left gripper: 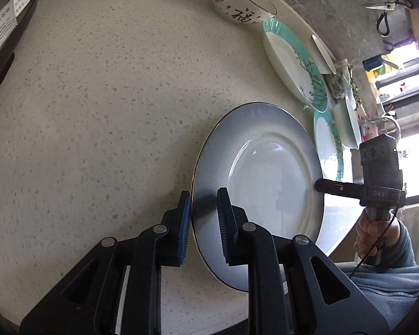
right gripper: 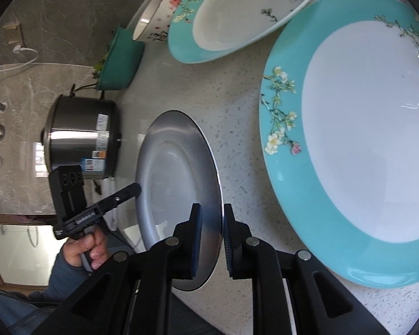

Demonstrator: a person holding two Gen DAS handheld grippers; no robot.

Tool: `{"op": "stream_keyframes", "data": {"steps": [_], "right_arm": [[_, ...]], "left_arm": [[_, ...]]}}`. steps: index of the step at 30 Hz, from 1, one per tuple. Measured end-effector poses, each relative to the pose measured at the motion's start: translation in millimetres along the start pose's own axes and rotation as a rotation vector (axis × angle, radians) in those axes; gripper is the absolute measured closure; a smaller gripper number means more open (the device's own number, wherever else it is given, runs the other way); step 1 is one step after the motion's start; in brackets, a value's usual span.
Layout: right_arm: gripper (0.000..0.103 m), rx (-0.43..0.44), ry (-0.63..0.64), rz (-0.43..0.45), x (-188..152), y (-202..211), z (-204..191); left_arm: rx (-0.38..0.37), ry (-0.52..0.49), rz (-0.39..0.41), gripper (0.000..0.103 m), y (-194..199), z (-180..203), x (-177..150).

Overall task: Organize plates and bowls
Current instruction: 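Lift the silver-grey plate with both tools and carry it along the counter, then lower the silver-grey plate onto the counter and open both tools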

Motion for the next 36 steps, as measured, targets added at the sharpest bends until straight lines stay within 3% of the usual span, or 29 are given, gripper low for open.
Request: {"op": "stream_keyframes", "data": {"steps": [11, 15, 25, 28, 32, 34, 35, 36], "right_arm": [[0.080, -0.160, 0.087, -0.007, -3, -4, -7], [0.078, -0.248, 0.140, 0.004, -4, -4, -13], [0.070, -0.507, 0.327, 0.017, -5, -10, -31], [0.064, -0.538, 0.368, 0.015, -6, -16, -35], [0.063, -0.558, 0.382, 0.035, -6, -14, -37], [0.061, -0.554, 0.387, 0.069, -7, -6, -41], [0.053, -0.548, 0.388, 0.092, -7, 1, -42], [0.047, -0.536, 0.382, 0.119, -7, 10, -44]], "left_arm": [[0.026, -0.084, 0.024, 0.084, 1, 5, -1], [0.035, -0.097, 0.046, 0.083, -10, 25, 0], [0.038, -0.117, 0.080, 0.083, -14, 32, -5], [0.038, -0.115, 0.092, 0.083, -13, 32, -7], [0.050, -0.095, 0.118, 0.082, -11, 30, -8], [0.064, -0.075, 0.154, 0.077, -2, 28, -5], [0.061, -0.071, 0.175, 0.063, 3, 30, -3], [0.047, -0.071, 0.199, 0.042, 9, 35, -2]]}}
Point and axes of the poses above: each gripper's, at about its wrist camera, not at the fingertips, and y roughly against the way its jaws point, z to its right, x to its top, the point moved 7 cm from there along -y, roughly the way its jaws point, and after that the axes turned 12 degrees about y, right-handed, at the moved point
